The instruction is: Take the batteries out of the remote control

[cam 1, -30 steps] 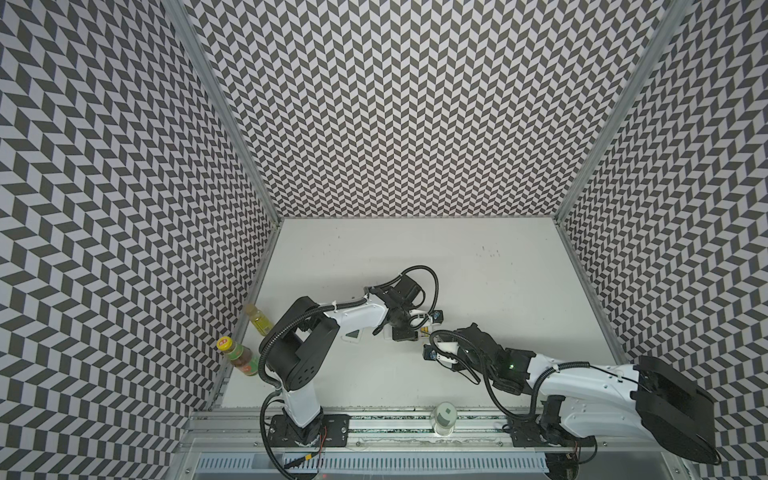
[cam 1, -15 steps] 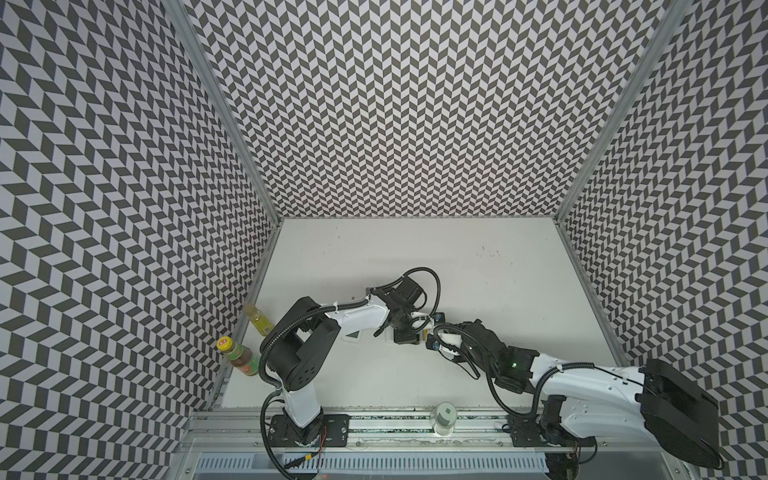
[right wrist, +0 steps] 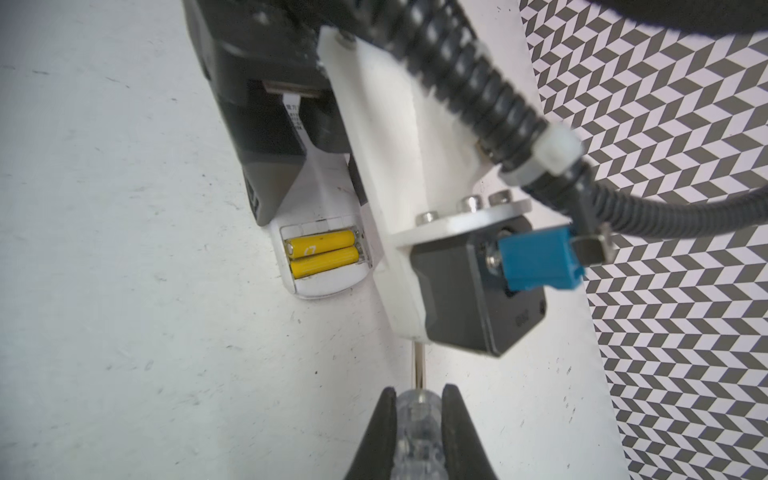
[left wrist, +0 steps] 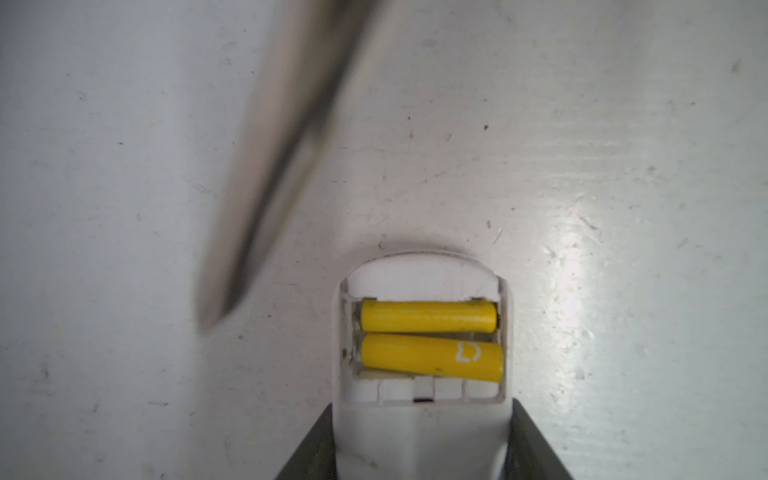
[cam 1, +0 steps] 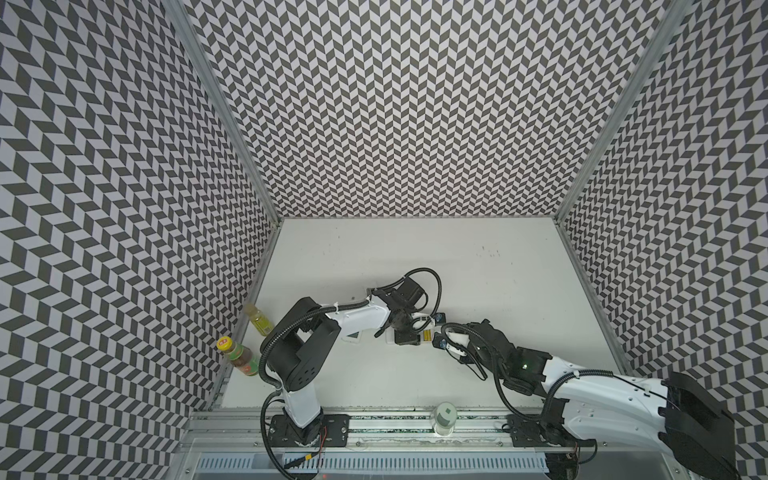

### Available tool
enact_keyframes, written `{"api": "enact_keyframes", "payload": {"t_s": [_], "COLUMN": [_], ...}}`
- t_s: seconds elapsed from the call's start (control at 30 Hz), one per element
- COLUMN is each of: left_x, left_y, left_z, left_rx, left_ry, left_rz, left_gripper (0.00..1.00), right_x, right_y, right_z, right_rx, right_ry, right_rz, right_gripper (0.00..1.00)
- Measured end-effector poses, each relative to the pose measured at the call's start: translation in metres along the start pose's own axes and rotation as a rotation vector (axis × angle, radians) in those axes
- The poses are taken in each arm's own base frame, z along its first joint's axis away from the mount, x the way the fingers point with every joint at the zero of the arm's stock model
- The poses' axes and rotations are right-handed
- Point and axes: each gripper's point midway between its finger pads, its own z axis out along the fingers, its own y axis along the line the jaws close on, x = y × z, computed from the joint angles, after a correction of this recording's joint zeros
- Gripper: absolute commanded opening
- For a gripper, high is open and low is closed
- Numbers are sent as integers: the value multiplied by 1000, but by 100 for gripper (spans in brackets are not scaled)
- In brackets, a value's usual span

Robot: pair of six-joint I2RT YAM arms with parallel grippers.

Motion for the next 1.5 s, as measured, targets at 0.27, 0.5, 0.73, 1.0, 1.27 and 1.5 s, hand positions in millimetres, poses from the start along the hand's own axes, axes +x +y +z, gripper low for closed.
{"api": "enact_keyframes", "payload": {"t_s": [0.27,0.5,0.73,1.0,1.27,1.5], "left_x": [-15,-39,-36,-26,-30,-36], "left_y": [59,120,128,120,123,125], "left_z": [-11,-37,-35,-31,-34,-36], "left_rx": [-277,-604,-807,-966,-1098,-1200], "left_ry": [2,-48,-67,-76,-96,-99], "left_rz": [23,152,359,530,605,675], "left_gripper": [0,0,0,0,0,0], "right_x": [13,26,22,14,15,13], "right_y": [-31,-70,-82,-69,-54,-52], "right_z": [-15,-14,-5,11,27,39], "right_rx": [57,102,26,-104,-196,-223], "right_ry": [-43,-54,-85,-78,-32,-21], "right_rz": [311,601,771,836,874,896], "right_gripper": [0,0,0,0,0,0]}}
